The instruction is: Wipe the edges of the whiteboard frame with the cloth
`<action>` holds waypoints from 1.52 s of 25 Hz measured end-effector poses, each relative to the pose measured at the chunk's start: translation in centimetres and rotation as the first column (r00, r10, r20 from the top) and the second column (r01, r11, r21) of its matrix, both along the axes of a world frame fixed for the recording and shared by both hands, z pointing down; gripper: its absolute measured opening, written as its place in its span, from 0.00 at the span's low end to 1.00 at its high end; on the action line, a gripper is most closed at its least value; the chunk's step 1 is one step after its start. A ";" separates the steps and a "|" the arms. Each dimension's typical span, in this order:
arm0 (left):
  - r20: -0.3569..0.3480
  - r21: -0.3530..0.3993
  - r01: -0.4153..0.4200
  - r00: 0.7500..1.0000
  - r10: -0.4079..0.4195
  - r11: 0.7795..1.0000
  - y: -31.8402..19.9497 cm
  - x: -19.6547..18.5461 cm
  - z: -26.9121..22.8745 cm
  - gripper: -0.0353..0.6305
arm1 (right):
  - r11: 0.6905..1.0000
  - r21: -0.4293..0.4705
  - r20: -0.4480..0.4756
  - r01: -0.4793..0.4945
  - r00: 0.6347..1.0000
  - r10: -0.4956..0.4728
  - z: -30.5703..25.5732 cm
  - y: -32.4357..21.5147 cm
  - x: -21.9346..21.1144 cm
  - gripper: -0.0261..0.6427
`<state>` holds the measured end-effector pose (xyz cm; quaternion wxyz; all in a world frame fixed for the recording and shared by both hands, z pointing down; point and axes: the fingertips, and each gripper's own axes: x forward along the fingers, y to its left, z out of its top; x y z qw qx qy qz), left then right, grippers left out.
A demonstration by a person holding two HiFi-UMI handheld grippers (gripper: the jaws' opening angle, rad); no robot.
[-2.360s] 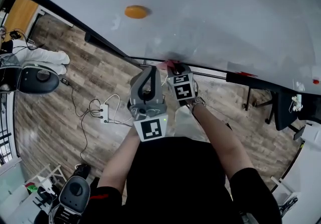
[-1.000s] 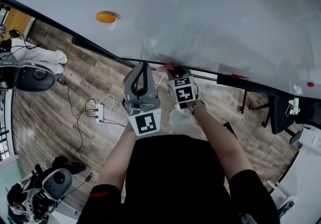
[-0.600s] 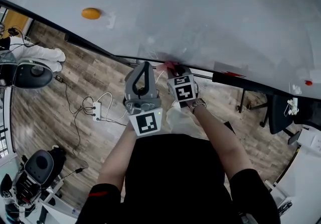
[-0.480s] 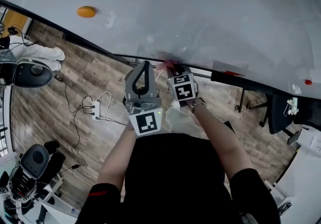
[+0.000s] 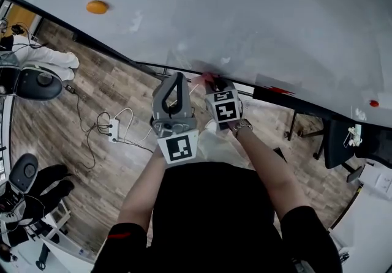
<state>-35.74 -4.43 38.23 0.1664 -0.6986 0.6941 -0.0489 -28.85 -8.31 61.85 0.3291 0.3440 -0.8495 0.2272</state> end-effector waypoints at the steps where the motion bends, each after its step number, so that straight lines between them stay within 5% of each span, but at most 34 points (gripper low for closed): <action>1: 0.000 0.002 0.003 1.000 -0.003 1.000 0.0 0.2 0.1 0.05 | 1.000 0.001 0.000 0.003 1.000 -0.003 0.0 0.0 0.1 0.12; 13: -0.008 0.021 0.016 1.000 -0.016 1.000 -0.2 2.0 0.4 0.05 | 1.000 0.014 -0.007 0.024 1.000 -0.024 0.5 -0.3 2.0 0.12; 38: -0.024 -0.036 -0.215 0.976 0.214 0.976 -1.5 4.4 1.3 0.05 | 0.979 -0.043 -0.017 -0.201 0.980 0.201 0.3 -0.6 5.6 0.12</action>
